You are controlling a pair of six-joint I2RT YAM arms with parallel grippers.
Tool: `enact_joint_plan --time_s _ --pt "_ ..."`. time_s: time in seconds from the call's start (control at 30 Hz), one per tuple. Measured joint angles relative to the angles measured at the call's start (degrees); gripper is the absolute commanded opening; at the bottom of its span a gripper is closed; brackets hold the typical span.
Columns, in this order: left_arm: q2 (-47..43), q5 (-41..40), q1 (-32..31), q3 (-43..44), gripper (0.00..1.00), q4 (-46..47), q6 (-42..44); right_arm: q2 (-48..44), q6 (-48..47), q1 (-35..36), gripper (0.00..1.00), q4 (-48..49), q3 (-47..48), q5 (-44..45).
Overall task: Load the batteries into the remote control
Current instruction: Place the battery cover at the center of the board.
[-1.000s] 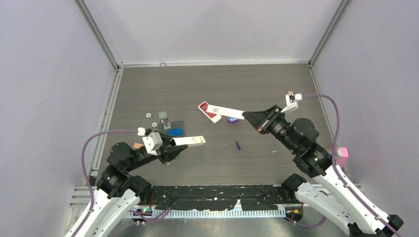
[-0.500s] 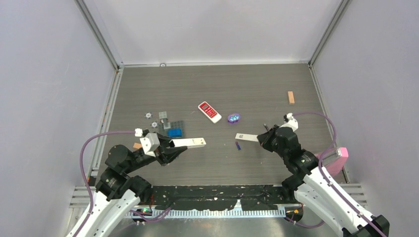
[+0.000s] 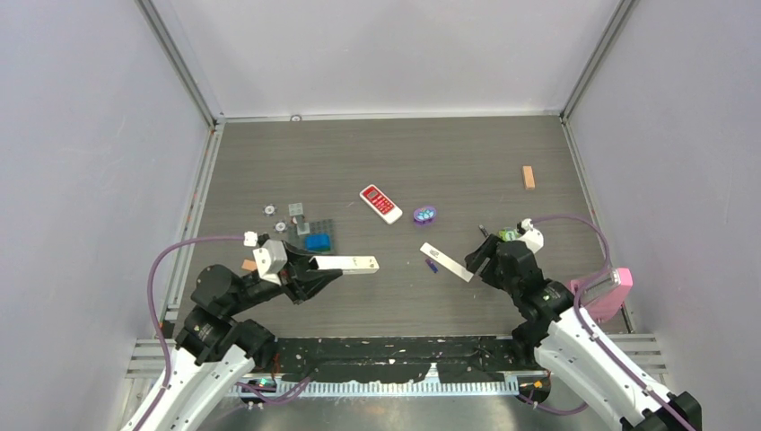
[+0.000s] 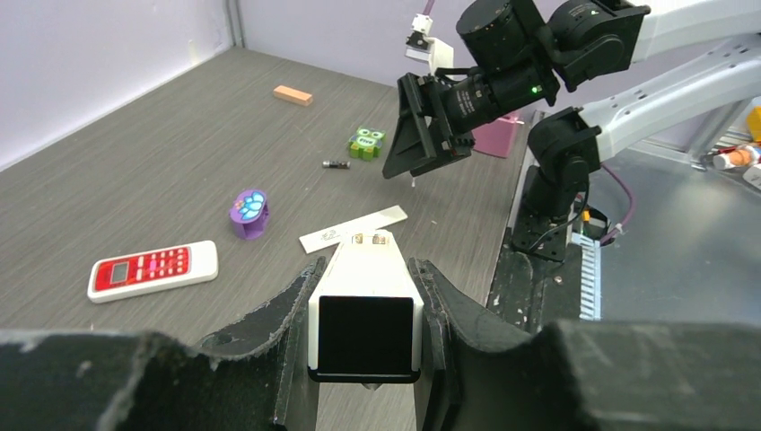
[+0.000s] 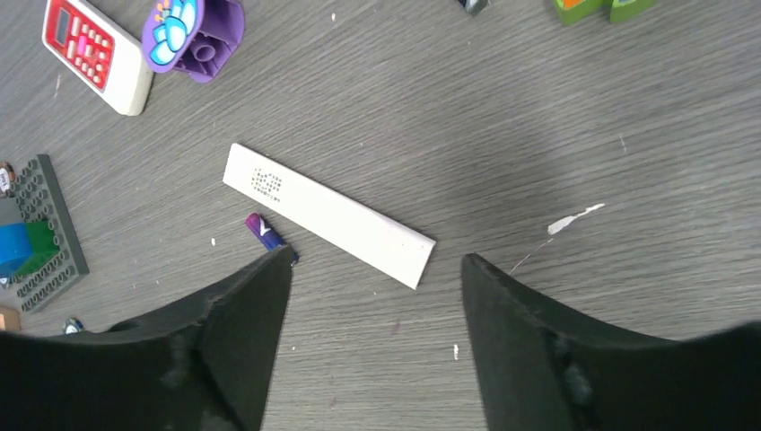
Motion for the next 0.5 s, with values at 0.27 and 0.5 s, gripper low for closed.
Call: enact_joint_plan --time_s 0.27,0.5 --pt "1.9 6.8 0.0 0.4 0.0 1.9 -2.4 -2.6 -6.5 -0.1 0.84 0.1 5.2 -9.1" --pt "7.8 19.9 0.0 5.6 0.0 2.2 -4.2 0.9 -10.8 1.7 0.89 16.5 9.6 -39.5"
